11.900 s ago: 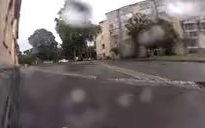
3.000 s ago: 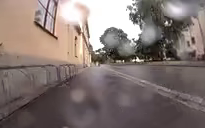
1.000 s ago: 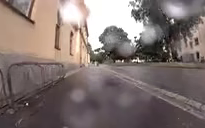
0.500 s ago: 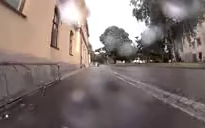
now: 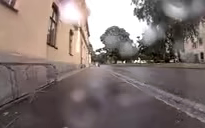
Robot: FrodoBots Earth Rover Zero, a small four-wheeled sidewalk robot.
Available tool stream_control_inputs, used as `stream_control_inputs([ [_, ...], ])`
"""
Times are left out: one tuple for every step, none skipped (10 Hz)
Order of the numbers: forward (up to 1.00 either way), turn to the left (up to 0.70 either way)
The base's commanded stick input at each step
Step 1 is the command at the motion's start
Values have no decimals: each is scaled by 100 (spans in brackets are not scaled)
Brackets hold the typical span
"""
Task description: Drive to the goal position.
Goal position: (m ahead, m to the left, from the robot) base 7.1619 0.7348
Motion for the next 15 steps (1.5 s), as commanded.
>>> stream_control_inputs([
  [85,0],
  [85,0],
  [85,0],
  [85,0],
  [85,0],
  [85,0],
  [85,0],
  [85,0],
  [85,0],
  [85,0],
  [85,0],
  [85,0],
  [85,0],
  [85,0],
  [85,0],
])
